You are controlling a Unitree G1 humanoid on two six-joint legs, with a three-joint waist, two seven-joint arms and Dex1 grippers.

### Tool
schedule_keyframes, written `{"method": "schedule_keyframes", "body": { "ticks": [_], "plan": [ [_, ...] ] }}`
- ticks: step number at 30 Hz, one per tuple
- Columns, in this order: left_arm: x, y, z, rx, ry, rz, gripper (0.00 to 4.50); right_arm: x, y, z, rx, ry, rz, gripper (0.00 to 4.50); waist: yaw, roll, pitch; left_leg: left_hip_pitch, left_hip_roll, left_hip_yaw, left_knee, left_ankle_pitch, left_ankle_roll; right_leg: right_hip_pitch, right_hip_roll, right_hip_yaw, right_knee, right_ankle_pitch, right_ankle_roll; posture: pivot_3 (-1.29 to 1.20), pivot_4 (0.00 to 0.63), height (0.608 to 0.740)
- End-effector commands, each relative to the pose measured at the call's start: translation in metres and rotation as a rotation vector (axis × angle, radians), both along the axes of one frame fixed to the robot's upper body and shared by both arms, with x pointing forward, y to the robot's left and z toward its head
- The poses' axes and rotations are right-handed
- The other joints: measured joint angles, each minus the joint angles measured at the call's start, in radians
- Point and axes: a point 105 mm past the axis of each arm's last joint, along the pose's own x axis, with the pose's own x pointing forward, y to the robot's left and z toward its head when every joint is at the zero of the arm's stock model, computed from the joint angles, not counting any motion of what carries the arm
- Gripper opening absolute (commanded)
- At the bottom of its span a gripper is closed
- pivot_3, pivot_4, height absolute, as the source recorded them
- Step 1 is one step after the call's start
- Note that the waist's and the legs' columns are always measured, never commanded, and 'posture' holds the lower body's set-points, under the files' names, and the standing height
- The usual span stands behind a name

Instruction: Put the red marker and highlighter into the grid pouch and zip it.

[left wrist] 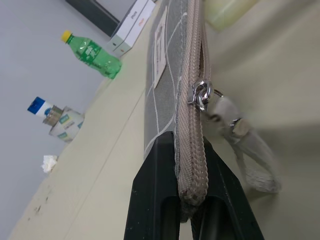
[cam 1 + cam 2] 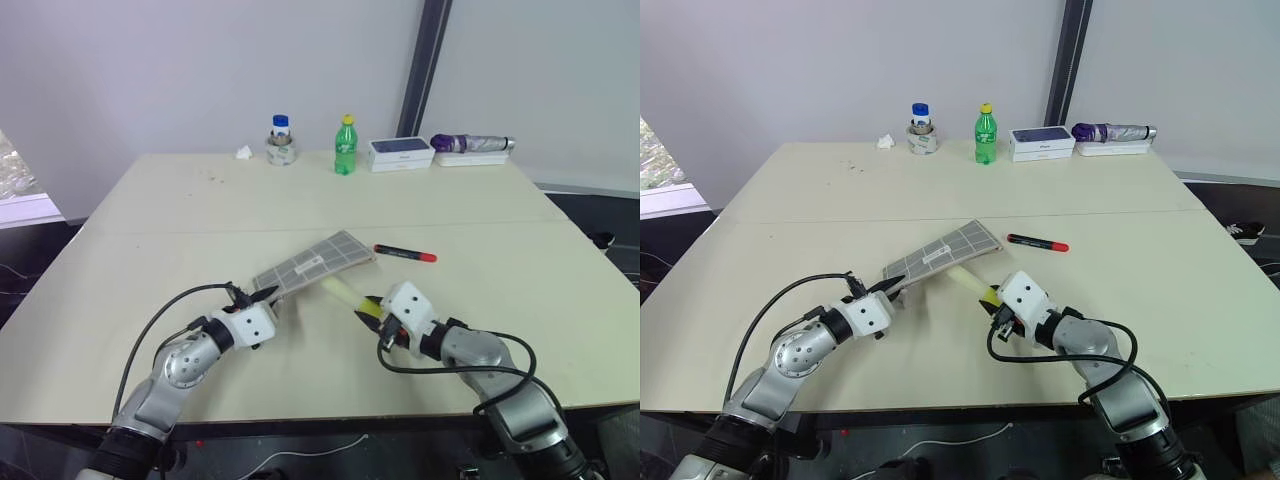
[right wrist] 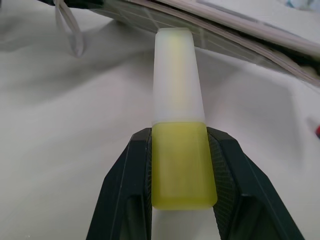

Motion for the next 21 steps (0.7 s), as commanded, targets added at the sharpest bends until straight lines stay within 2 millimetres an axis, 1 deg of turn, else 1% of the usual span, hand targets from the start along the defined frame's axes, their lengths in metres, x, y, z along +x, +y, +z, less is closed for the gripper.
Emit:
{"method": "schedule_keyframes", "body": {
  "ticks": [1, 4, 6, 8, 11, 16, 21],
  "plan": [
    [0.004, 0.002, 0.016, -0.077, -0.026, 0.024, 0.0, -0.001, 0.005, 0.018, 0.019, -0.051, 0.03, 0.93, 0.001, 0.0, 0.0, 0.0, 0.0, 0.0, 0.0, 0.0, 0.0, 0.0, 0.0, 0.0, 0.0, 0.0, 0.0, 0.0, 0.15, 0.74],
    [0.009, 0.012, 0.017, -0.153, 0.013, 0.081, 0.0, -0.007, -0.003, 0.015, -0.008, -0.046, 0.054, 0.93, 0.002, 0.0, 0.0, 0.0, 0.0, 0.0, 0.001, 0.0, 0.0, 0.0, 0.0, 0.0, 0.0, 0.0, 0.0, 0.0, 0.15, 0.74],
    [0.011, 0.017, 0.019, -0.184, 0.027, 0.103, 0.0, -0.008, -0.014, 0.013, -0.012, -0.043, 0.024, 0.93, 0.002, 0.0, 0.0, 0.0, 0.0, 0.0, 0.001, 0.0, 0.0, 0.0, 0.0, 0.0, 0.0, 0.0, 0.0, 0.0, 0.15, 0.74],
    [0.011, 0.019, 0.019, -0.183, 0.032, 0.104, 0.0, -0.008, -0.021, 0.015, 0.024, -0.025, -0.003, 0.93, 0.001, 0.0, 0.0, 0.0, 0.0, 0.0, 0.001, 0.0, 0.0, 0.0, 0.0, 0.0, 0.0, 0.0, 0.0, 0.0, 0.15, 0.74],
    [0.01, 0.018, 0.015, -0.161, 0.043, 0.089, 0.0, -0.006, -0.026, 0.023, 0.052, -0.035, -0.029, 0.93, -0.002, -0.001, 0.0, 0.0, 0.0, 0.0, 0.001, 0.0, 0.0, 0.001, 0.0, 0.0, 0.0, 0.0, 0.0, 0.0, 0.15, 0.74],
    [0.009, 0.008, 0.013, -0.136, 0.044, 0.054, 0.0, -0.001, -0.017, 0.02, 0.058, -0.035, -0.033, 0.93, 0.0, -0.001, 0.0, 0.0, 0.0, 0.0, 0.001, 0.0, 0.0, 0.001, 0.0, 0.0, 0.0, 0.0, 0.0, 0.0, 0.15, 0.74],
    [0.009, 0.008, 0.014, -0.143, 0.042, 0.054, 0.0, 0.0, -0.009, 0.024, 0.072, -0.043, -0.021, 0.93, 0.0, 0.0, 0.0, 0.0, 0.0, 0.0, 0.001, 0.0, 0.0, 0.001, 0.0, 0.0, 0.0, 0.0, 0.0, 0.0, 0.15, 0.74]
  ]
}}
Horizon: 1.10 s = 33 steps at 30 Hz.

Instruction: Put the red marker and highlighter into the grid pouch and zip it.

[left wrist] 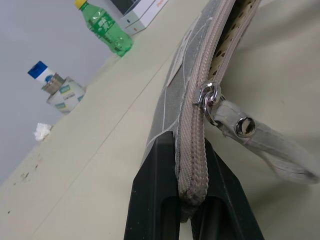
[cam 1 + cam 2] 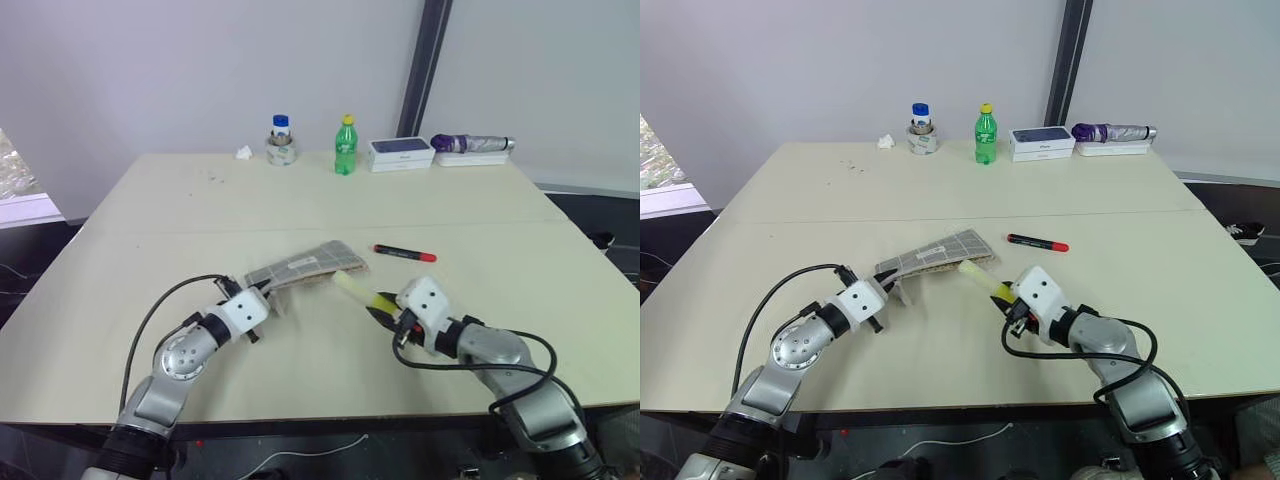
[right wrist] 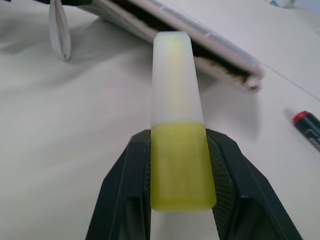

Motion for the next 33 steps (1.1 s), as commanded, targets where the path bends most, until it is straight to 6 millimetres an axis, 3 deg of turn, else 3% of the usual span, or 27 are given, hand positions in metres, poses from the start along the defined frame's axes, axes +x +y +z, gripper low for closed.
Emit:
{"method": "schedule_keyframes", "body": {
  "ticks": [1, 10, 21, 27, 33],
  "plan": [
    [-0.001, -0.004, 0.012, -0.004, -0.049, -0.023, 0.0, 0.0, 0.007, 0.014, -0.001, -0.057, 0.02, 0.93, 0.001, 0.0, 0.0, 0.0, 0.0, 0.0, 0.0, 0.0, 0.0, 0.0, 0.0, 0.0, 0.0, 0.0, 0.0, 0.0, 0.15, 0.74],
    [-0.007, -0.012, 0.011, 0.031, -0.054, -0.086, 0.0, 0.01, 0.015, 0.009, -0.053, -0.068, 0.052, 0.93, 0.0, 0.0, 0.0, 0.0, 0.0, 0.0, 0.0, 0.0, 0.0, 0.0, 0.0, 0.0, 0.0, 0.0, 0.0, 0.0, 0.15, 0.74],
    [-0.023, -0.022, 0.012, 0.116, 0.004, -0.308, 0.0, 0.021, 0.044, 0.018, -0.369, -0.218, 0.258, 0.93, 0.0, 0.0, 0.0, 0.0, 0.0, 0.0, 0.0, 0.0, 0.0, -0.001, 0.0, 0.0, 0.0, 0.0, 0.0, 0.0, 0.15, 0.74],
    [-0.025, -0.014, 0.023, 0.131, 0.015, -0.377, 0.0, 0.016, 0.054, 0.012, -0.476, -0.279, 0.363, 0.93, -0.001, 0.0, 0.0, -0.001, 0.0, 0.0, 0.0, 0.0, 0.0, -0.001, 0.0, 0.0, 0.0, 0.0, 0.0, 0.0, 0.15, 0.74],
    [-0.026, -0.005, 0.026, 0.173, 0.01, -0.402, 0.0, 0.024, 0.051, 0.016, -0.523, -0.331, 0.342, 0.93, -0.001, 0.0, 0.0, -0.001, 0.0, 0.0, 0.0, 0.0, 0.0, -0.001, 0.0, 0.0, 0.0, 0.0, 0.0, 0.0, 0.15, 0.74]
  ]
}}
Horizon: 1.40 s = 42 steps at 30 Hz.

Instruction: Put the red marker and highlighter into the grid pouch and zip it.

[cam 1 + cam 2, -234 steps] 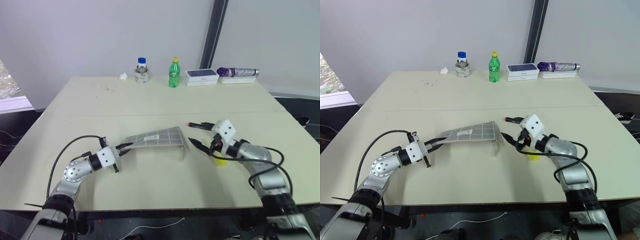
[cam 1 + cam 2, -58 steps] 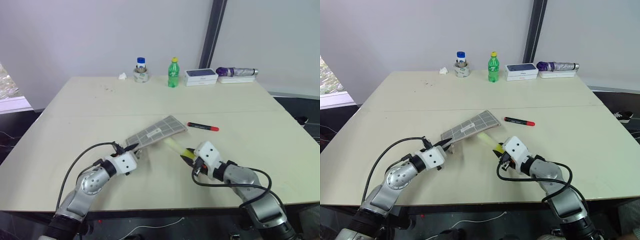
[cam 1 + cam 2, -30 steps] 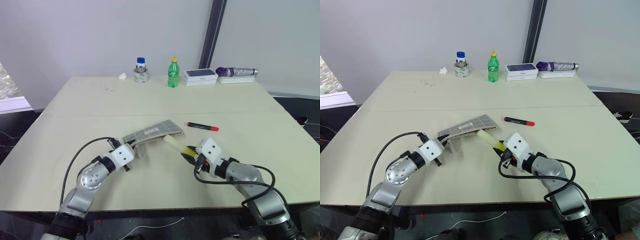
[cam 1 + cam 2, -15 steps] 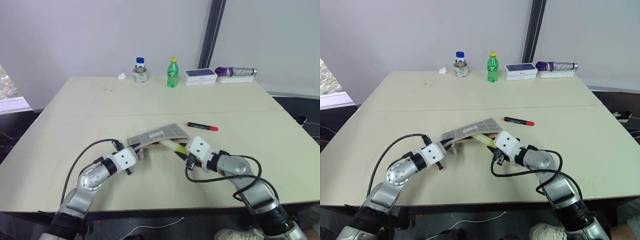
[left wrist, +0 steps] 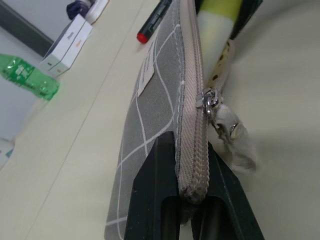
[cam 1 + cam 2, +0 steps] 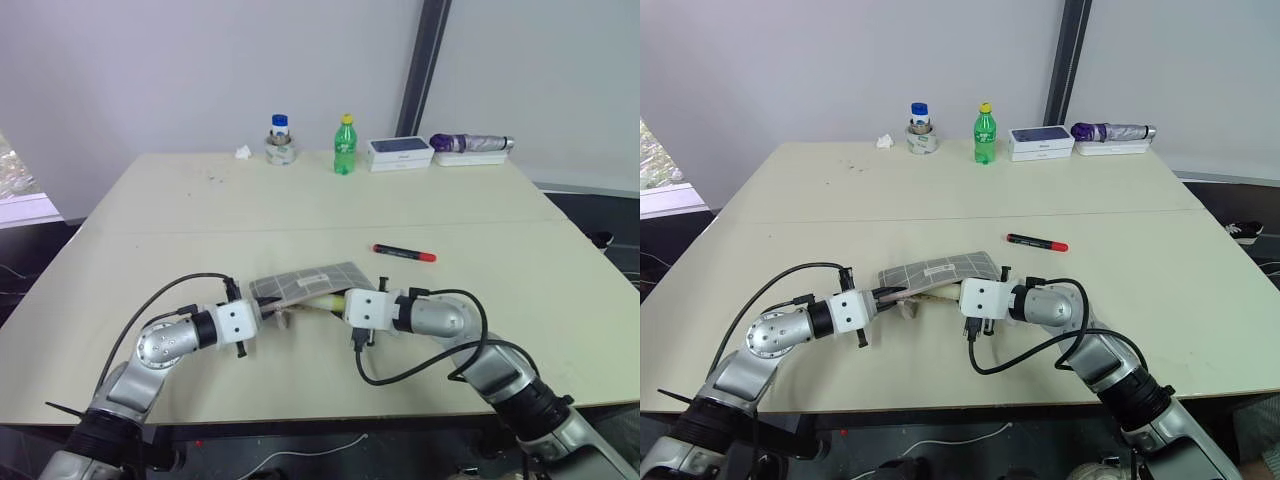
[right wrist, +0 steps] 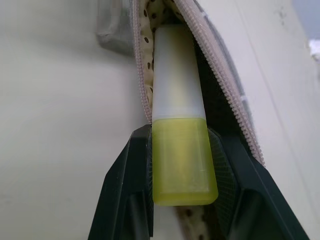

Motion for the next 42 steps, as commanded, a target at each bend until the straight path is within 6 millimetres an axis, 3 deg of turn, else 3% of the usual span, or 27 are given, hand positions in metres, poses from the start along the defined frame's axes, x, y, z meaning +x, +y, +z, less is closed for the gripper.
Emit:
{"method": "schedule_keyframes", "body": {
  "ticks": [1, 10, 17, 20, 23, 26, 30, 34, 38, 42],
  "plan": [
    [-0.006, -0.002, 0.016, -0.012, -0.073, -0.062, 0.0, 0.004, 0.002, 0.012, -0.041, -0.089, 0.025, 0.93, 0.0, 0.0, 0.0, 0.0, 0.0, 0.0, 0.0, 0.0, 0.0, 0.0, 0.0, 0.0, 0.0, 0.0, 0.0, 0.0, 0.15, 0.74],
    [-0.005, -0.006, 0.015, -0.035, -0.078, -0.066, 0.0, 0.007, 0.013, 0.019, 0.08, 0.01, -0.01, 0.93, 0.001, 0.0, 0.0, 0.0, 0.0, 0.0, 0.0, 0.0, 0.0, 0.0, 0.0, 0.0, 0.0, 0.0, 0.0, 0.0, 0.15, 0.74],
    [0.002, 0.001, 0.017, -0.074, -0.068, 0.0, 0.0, -0.003, 0.008, 0.022, 0.168, 0.096, -0.019, 4.35, 0.0, 0.0, 0.0, 0.0, 0.0, 0.0, 0.0, 0.0, 0.0, 0.0, 0.0, 0.0, 0.0, 0.0, 0.0, 0.0, 0.15, 0.74],
    [0.006, 0.005, 0.018, -0.093, -0.06, 0.041, 0.0, -0.01, 0.001, 0.023, 0.184, 0.132, -0.032, 4.47, 0.001, 0.0, 0.0, 0.0, 0.0, 0.0, 0.0, 0.0, 0.0, 0.0, 0.0, 0.0, 0.0, 0.0, 0.0, 0.0, 0.15, 0.74],
    [0.012, 0.013, 0.014, -0.063, -0.067, 0.089, 0.0, -0.027, -0.01, 0.021, 0.275, 0.307, -0.046, 4.47, 0.003, 0.0, 0.0, 0.0, 0.0, 0.0, 0.0, 0.0, 0.0, 0.0, 0.0, 0.0, 0.0, 0.0, 0.0, 0.0, 0.15, 0.74],
    [0.017, 0.019, 0.016, -0.055, -0.086, 0.135, 0.0, -0.047, -0.019, 0.023, 0.323, 0.374, 0.004, 4.47, 0.002, 0.0, 0.0, 0.0, 0.0, 0.0, 0.0, 0.0, 0.0, 0.001, 0.0, 0.0, 0.0, 0.0, 0.0, 0.0, 0.15, 0.74],
    [0.022, 0.028, 0.019, -0.05, -0.121, 0.196, 0.0, -0.066, -0.033, 0.043, 0.58, 0.509, 0.048, 4.47, 0.0, 0.0, 0.0, 0.0, 0.0, -0.001, 0.0, 0.0, 0.0, 0.001, 0.0, 0.0, 0.0, 0.0, 0.0, 0.0, 0.15, 0.74],
    [0.023, 0.028, 0.024, -0.079, -0.138, 0.223, 0.0, -0.027, -0.075, 0.046, 0.807, 0.385, -0.2, 4.47, 0.0, -0.002, 0.0, 0.001, 0.0, 0.0, 0.0, 0.0, 0.0, 0.002, 0.0, 0.0, 0.0, 0.0, 0.0, 0.0, 0.15, 0.74],
    [0.018, 0.02, 0.021, -0.082, -0.138, 0.209, 0.0, 0.028, -0.131, 0.024, 0.661, 0.163, -0.564, 4.47, 0.001, -0.002, 0.0, 0.001, 0.0, 0.0, 0.0, 0.0, 0.0, 0.002, -0.001, 0.0, 0.0, 0.0, 0.0, 0.0, 0.15, 0.74],
    [0.015, 0.01, 0.017, -0.084, -0.131, 0.183, 0.0, 0.055, -0.138, 0.025, 0.561, 0.081, -0.534, 4.47, -0.001, -0.001, 0.001, 0.001, 0.0, 0.002, -0.001, 0.0, 0.0, 0.0, 0.0, 0.001, 0.0, 0.0, 0.0, 0.0, 0.15, 0.74]
  ]
}}
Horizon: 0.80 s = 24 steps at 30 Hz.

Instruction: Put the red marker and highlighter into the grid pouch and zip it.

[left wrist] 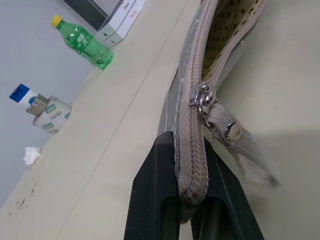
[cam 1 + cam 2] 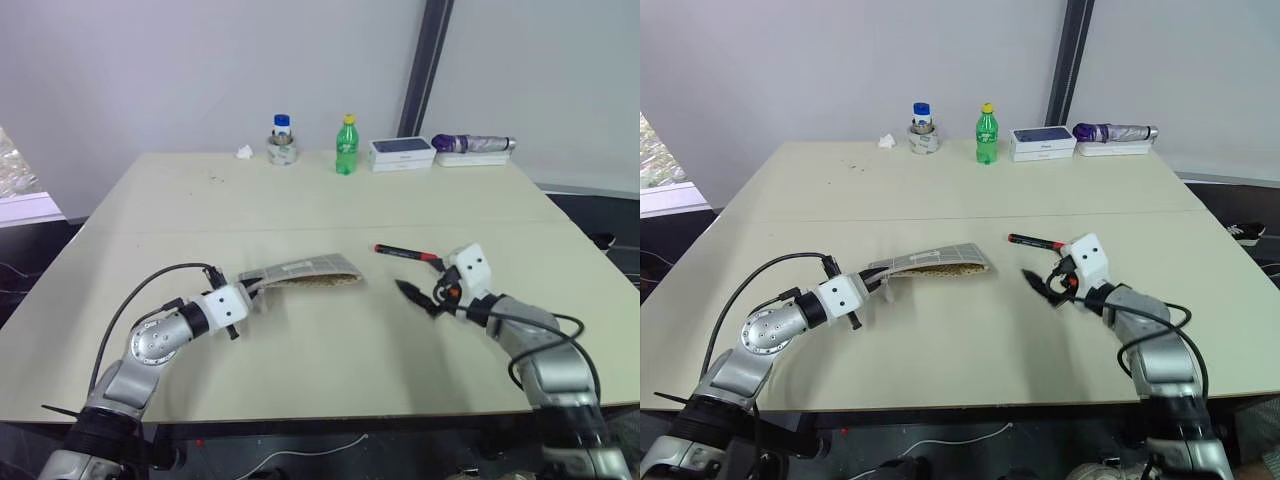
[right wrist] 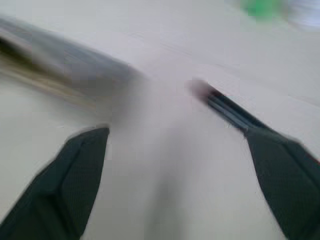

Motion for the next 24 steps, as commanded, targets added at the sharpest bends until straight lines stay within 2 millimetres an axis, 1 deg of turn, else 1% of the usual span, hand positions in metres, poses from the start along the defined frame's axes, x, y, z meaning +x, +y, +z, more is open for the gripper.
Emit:
{"method": "schedule_keyframes", "body": {
  "ticks": [1, 4, 5, 8, 11, 14, 17, 19, 20, 22, 24],
  "plan": [
    [-0.003, -0.011, 0.01, -0.004, -0.051, -0.033, 0.0, 0.022, 0.003, 0.01, -0.132, -0.091, 0.056, 4.47, -0.004, 0.0, 0.0, 0.0, 0.0, 0.0, 0.0, 0.0, 0.0, 0.0, 0.0, 0.0, 0.0, 0.0, 0.0, 0.0, 0.15, 0.74],
    [-0.002, -0.015, 0.01, -0.011, -0.053, -0.035, 0.0, 0.045, 0.003, 0.007, -0.158, -0.077, 0.083, 4.47, -0.009, 0.0, 0.0, 0.0, 0.001, 0.001, 0.0, 0.0, 0.0, 0.0, 0.001, 0.001, 0.0, 0.0, 0.0, 0.0, 0.15, 0.74],
    [-0.002, -0.016, 0.011, -0.014, -0.054, -0.035, 0.0, 0.05, 0.003, 0.008, -0.172, -0.082, 0.085, 4.47, -0.008, 0.0, 0.0, 0.0, 0.001, 0.001, 0.0, 0.0, 0.0, 0.0, 0.001, 0.001, 0.0, 0.0, 0.0, 0.0, 0.15, 0.74],
    [-0.003, -0.017, 0.011, -0.019, -0.054, -0.034, 0.0, 0.062, 0.001, 0.001, -0.156, -0.016, 0.077, 4.47, -0.005, 0.0, 0.0, 0.0, 0.001, 0.001, 0.0, 0.0, 0.0, 0.0, 0.0, 0.001, -0.001, 0.0, 0.0, 0.0, 0.15, 0.74],
    [-0.007, -0.018, 0.008, -0.026, -0.049, -0.031, 0.0, 0.069, -0.004, -0.002, -0.135, 0.025, 0.037, 4.47, -0.001, 0.0, 0.0, -0.001, 0.001, 0.001, 0.0, 0.0, 0.0, 0.0, 0.0, 0.001, -0.001, 0.0, 0.0, 0.0, 0.15, 0.74],
    [-0.01, -0.019, 0.007, -0.031, -0.047, -0.024, 0.0, 0.072, -0.005, -0.008, -0.045, 0.108, 0.002, 4.47, -0.002, 0.0, 0.0, -0.001, 0.001, 0.001, 0.0, 0.0, 0.0, 0.0, 0.0, 0.001, -0.001, 0.0, 0.0, 0.0, 0.15, 0.74],
    [-0.011, -0.019, 0.007, -0.031, -0.05, -0.018, 0.0, 0.072, -0.007, -0.019, 0.044, 0.223, -0.037, 4.47, -0.004, 0.0, 0.0, -0.001, 0.001, 0.001, 0.001, 0.0, 0.0, 0.0, 0.0, 0.001, -0.001, 0.0, 0.0, 0.0, 0.15, 0.74],
    [-0.011, -0.02, 0.008, -0.031, -0.055, -0.015, 0.0, 0.07, -0.006, -0.024, 0.052, 0.271, -0.032, 3.97, -0.003, 0.0, 0.0, -0.001, 0.002, 0.001, 0.001, 0.0, 0.0, 0.0, 0.0, 0.001, -0.001, 0.0, 0.0, 0.0, 0.15, 0.74],
    [-0.01, -0.021, 0.009, -0.031, -0.057, -0.015, 0.0, 0.069, -0.004, -0.026, 0.042, 0.288, -0.017, 3.63, -0.004, 0.0, 0.0, -0.001, 0.002, 0.001, 0.001, 0.0, 0.0, 0.0, 0.0, 0.001, -0.001, 0.0, 0.0, 0.0, 0.15, 0.74],
    [-0.01, -0.022, 0.01, -0.034, -0.059, -0.015, 0.0, 0.067, -0.002, -0.029, 0.026, 0.309, 0.008, 2.6, -0.003, 0.0, 0.0, -0.001, 0.002, 0.001, 0.001, 0.0, 0.0, 0.0, 0.0, 0.001, -0.001, 0.0, 0.0, 0.0, 0.15, 0.74],
    [-0.009, -0.022, 0.011, -0.038, -0.063, -0.012, 0.0, 0.067, 0.0, -0.025, 0.024, 0.292, 0.034, 1.6, -0.004, 0.0, 0.0, -0.001, 0.002, 0.001, 0.001, 0.0, 0.0, 0.0, 0.0, 0.001, -0.001, 0.0, 0.0, 0.0, 0.15, 0.74]
  ]
}}
